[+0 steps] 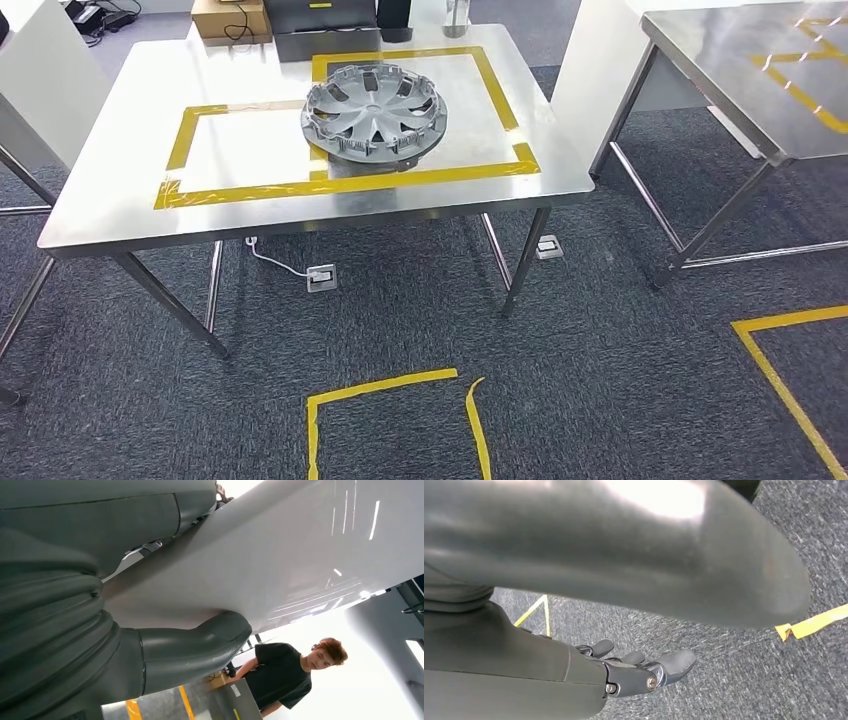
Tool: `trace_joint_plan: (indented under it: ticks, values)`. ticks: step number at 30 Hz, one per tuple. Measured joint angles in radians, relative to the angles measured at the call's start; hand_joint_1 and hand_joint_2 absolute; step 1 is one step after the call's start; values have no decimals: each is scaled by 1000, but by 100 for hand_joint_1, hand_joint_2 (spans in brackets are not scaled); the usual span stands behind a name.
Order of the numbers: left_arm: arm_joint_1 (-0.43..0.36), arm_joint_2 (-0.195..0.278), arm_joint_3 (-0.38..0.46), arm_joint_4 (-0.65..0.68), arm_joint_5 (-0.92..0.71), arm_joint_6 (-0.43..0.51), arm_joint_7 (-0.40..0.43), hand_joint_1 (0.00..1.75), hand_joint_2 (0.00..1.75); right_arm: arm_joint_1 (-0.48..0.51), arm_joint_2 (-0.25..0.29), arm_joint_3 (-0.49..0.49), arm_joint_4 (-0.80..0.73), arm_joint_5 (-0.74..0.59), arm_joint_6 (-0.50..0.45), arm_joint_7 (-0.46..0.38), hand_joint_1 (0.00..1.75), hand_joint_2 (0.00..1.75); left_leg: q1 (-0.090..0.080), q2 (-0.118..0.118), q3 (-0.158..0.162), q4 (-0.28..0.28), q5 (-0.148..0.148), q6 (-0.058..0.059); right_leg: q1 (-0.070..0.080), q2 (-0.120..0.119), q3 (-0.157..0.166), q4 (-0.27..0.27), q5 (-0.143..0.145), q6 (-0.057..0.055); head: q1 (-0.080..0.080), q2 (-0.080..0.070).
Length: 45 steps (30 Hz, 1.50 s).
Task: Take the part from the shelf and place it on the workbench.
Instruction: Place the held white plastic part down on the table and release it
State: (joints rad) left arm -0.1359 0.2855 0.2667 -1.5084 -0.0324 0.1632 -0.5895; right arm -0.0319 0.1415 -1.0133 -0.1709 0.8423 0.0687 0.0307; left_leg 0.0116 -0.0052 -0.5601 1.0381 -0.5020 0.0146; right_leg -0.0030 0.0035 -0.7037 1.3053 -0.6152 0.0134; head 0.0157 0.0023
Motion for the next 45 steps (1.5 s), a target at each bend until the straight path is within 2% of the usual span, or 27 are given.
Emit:
trace_joint_plan:
  ticks: [1, 3, 5, 8, 10, 11, 13, 15, 16, 17, 19, 21, 23, 25, 26, 29, 30, 31, 32, 34, 35, 36, 38, 40, 42, 44, 45]
  values:
    - [0, 0, 0, 2, 0, 0, 0, 175, 175, 3, 0, 0, 0, 0, 0, 0, 0, 0, -2, -1, 11, 0, -8, 0, 2, 0, -6, -24, 27, -6, 0, 0]
    - [0, 0, 0, 5, 0, -1, -1, 175, 175, 7, -1, -2, 0, 0, 0, -2, 0, 0, -6, -1, 34, -1, -26, 0, 12, 1, 21, -148, 124, -26, 0, 0]
    - [-2, -2, 0, 8, 1, -1, -3, 175, 175, 9, -3, -4, 0, 0, 0, -3, 0, 0, -8, -3, 50, -3, -42, -7, 22, 2, 46, -240, 166, -43, -3, 0]
    - [-3, -2, -2, 13, 1, -2, -3, 175, 175, 10, -4, -5, 0, 0, -1, -3, 0, 0, -8, -6, 67, 5, -47, -25, 25, 3, 71, -270, 164, -53, -5, 0]
    - [-5, -1, -2, 14, 1, -3, -4, 175, 175, 9, -3, -5, 0, 0, -1, -3, 0, 0, -8, -4, 54, 51, -44, -34, 19, 2, 100, -281, 163, -61, -8, 0]
    - [-7, 0, -3, 14, 1, -3, -4, 175, 175, 7, -2, -5, 0, 0, -1, -3, 0, 0, -7, -3, 30, 94, -52, -38, 16, 2, 113, -285, 158, -64, -10, 0]
    - [-7, -1, -3, 15, 1, -3, -2, 175, 175, 4, -2, -5, 0, 0, -1, -3, 0, 0, -3, -1, -46, 203, -92, -49, 13, 2, 131, -288, 142, -68, -13, 0]
    - [-4, -1, -4, 15, 2, -3, 0, 175, 175, 3, -2, -6, 0, 0, -1, -2, 0, 0, 4, 0, -109, 256, -125, -59, 10, 3, 152, -287, 122, -66, -12, 0]
    - [-4, -1, -4, 15, 2, -3, 0, 175, 175, 4, -2, -6, 0, 0, 0, -2, 0, 0, 6, 0, -119, 240, -116, -63, 8, 3, 166, -287, 111, -63, -12, 0]
    - [-4, -1, -4, 15, 2, -3, 0, 175, 175, 5, -2, -6, 0, 0, 0, -1, 0, 0, 9, 1, -115, 194, -82, -68, 5, 3, 181, -287, 100, -59, -12, 0]
    - [-3, -2, -4, 16, 2, -3, 0, 175, 175, 7, -2, -6, 0, 0, 0, -1, 0, 0, 13, 5, -93, 74, 16, -73, 0, 3, 207, -285, 76, -47, -14, 0]
    - [-2, -3, -5, 16, 2, -3, 0, 175, 175, 6, -2, -6, 0, 0, 0, -2, 0, 0, 13, 9, -80, 14, 63, -58, 1, 3, 219, -283, 57, -32, -17, 0]
    - [-1, -3, -5, 15, 2, -3, 0, 175, 175, 3, -2, -6, 0, 0, 0, -3, 0, 0, 12, 8, -74, 12, 55, -35, 4, 2, 223, -280, 51, -19, -18, 0]
    - [-1, -3, -5, 11, 2, -3, -1, 175, 175, 2, -3, -6, 0, 0, 1, -4, 0, 0, 14, 5, -59, 10, 47, -19, 3, 1, 211, -239, 52, -10, -17, 0]
    - [-1, -3, -5, 10, 2, -2, -1, 175, 175, 1, -3, -6, 0, 0, 1, -4, 0, 0, 14, 4, -49, 8, 40, -13, 2, 1, 185, -194, 47, -7, -16, 0]
    - [1, -5, -5, 9, 1, -2, -1, 175, 175, 1, -3, -6, 0, 2, 2, -4, 0, 0, 10, 3, -23, 7, 14, -5, 1, 1, 56, -24, -12, 1, -11, 0]
    - [4, -6, -5, 9, 1, -2, -1, 175, 175, 2, -3, -6, 0, 3, 2, -4, 0, 0, 8, 3, -12, 7, 4, -4, 2, 1, 22, 2, -26, 0, -11, 0]
    - [5, -7, -5, 9, 0, -2, 0, 175, 175, 4, -3, -6, 0, 4, 2, -4, 0, 0, 6, 2, 1, 7, -7, -4, 3, 1, 3, -4, -23, -3, -10, 0]
    - [7, -8, -5, 9, 0, -2, 0, 175, 175, 6, -3, -6, 0, 6, 2, -4, 0, 0, 5, 1, 17, 7, -18, -4, 5, 1, -1, -40, 4, -9, -9, 0]
    - [9, -10, -5, 10, -1, -2, 0, 175, 175, 9, -4, -6, 0, 8, 2, -4, 0, 0, 1, 0, 44, 7, -41, -6, 13, 2, 16, -160, 107, -27, -9, 0]
    - [9, -12, -5, 10, -2, -2, 0, 175, 175, 11, -4, -6, 0, 9, 2, -4, 0, 0, 0, -2, 55, 6, -52, -10, 18, 5, 25, -209, 148, -35, -9, 0]
    - [10, -13, -5, 12, -2, -3, 1, 175, 175, 11, -4, -6, 0, 9, 2, -4, 0, 0, -1, -4, 61, 4, -62, -15, 22, 7, 33, -239, 174, -40, -9, 0]
    - [10, -14, -6, 13, -2, -5, 2, 175, 175, 10, -5, -6, 0, 10, 2, -4, 0, 0, -2, -8, 76, 7, -66, -28, 23, 10, 50, -257, 175, -45, -9, 0]
    - [8, -12, -7, 15, -3, -10, 4, 175, 175, 8, -4, -6, 0, 10, 2, -4, 0, 0, 0, -7, 69, 46, -54, -39, 19, 9, 78, -271, 170, -55, -9, 0]
    - [5, -11, -8, 20, -4, -14, 7, 175, 175, 6, -4, -6, 0, 10, 2, -4, 0, 0, 2, -2, 13, 137, -62, -47, 16, 9, 104, -279, 156, -66, -10, 0]
    - [2, -11, -11, 30, -6, -18, 10, 175, 175, 4, -4, -6, 0, 9, 2, -4, 0, 0, 3, -1, -66, 237, -110, -52, 15, 10, 126, -279, 136, -70, -11, 0]
    - [2, -12, -14, 36, -7, -20, 11, 175, 175, 3, -4, -6, 0, 9, 2, -4, 0, 0, 5, -1, -98, 262, -132, -54, 15, 11, 138, -279, 125, -70, -11, 0]
